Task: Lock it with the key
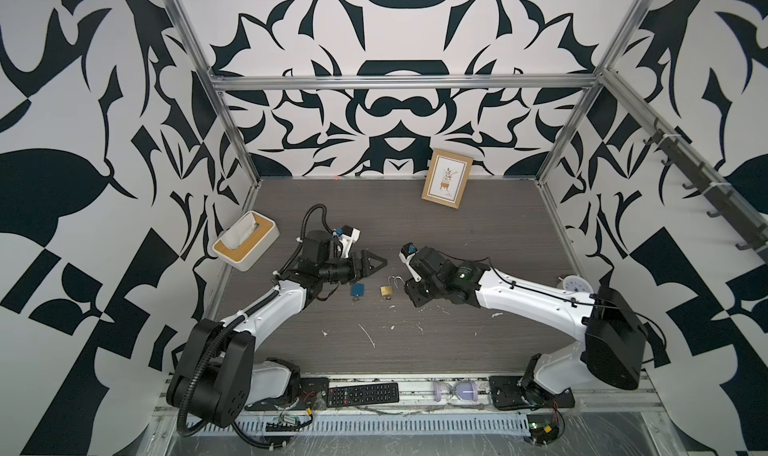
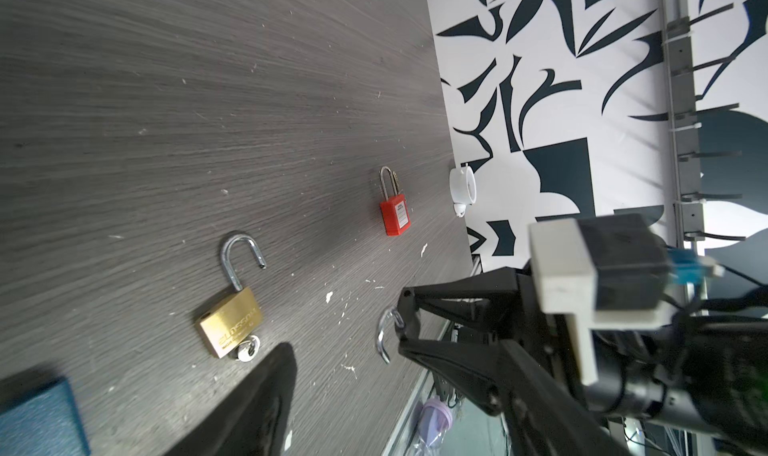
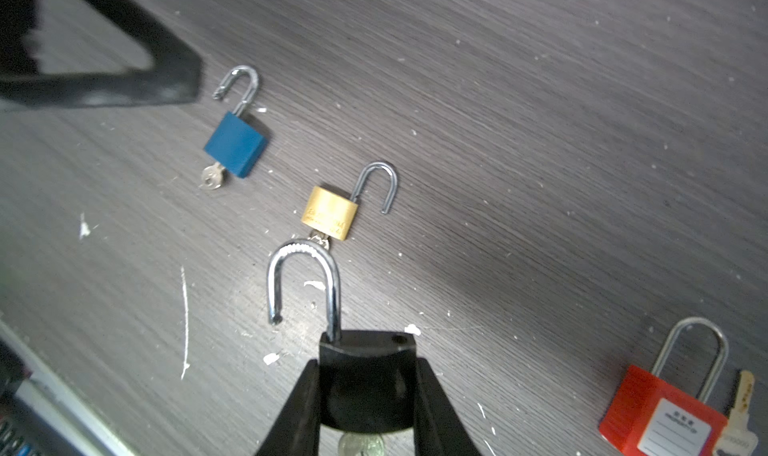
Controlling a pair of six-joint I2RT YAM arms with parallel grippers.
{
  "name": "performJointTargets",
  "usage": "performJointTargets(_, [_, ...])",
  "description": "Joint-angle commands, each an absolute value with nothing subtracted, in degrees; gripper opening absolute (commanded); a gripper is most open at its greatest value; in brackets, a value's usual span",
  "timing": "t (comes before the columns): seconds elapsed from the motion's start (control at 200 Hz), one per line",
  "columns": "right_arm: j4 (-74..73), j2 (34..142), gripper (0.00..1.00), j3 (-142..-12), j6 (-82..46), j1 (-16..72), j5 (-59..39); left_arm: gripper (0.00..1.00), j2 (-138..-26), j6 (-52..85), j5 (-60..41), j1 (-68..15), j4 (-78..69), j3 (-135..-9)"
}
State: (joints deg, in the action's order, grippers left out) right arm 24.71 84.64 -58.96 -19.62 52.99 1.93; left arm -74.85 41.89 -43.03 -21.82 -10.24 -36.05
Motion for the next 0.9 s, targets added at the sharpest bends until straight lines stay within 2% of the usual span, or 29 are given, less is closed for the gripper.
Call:
performJointTargets(0.0, [26.2,82.93,0.0,-60.64,-13.73,53.0,-1.88,0.76,-76.3,40.61,-45.11,-23.88,-11.45,-38.38])
performJointTargets(0.275, [28.85,80.56,0.0,-62.34,-9.34,53.0,1.05,0.54,-81.82,41.48,-49.4,-28.15,-11.7,-41.97])
performJointTargets(0.895, [30.37,83.31,0.0,-66.26,-6.62,53.07,2.29,0.42,-89.07,41.4,-55.48,-31.42,-10.74,-45.86])
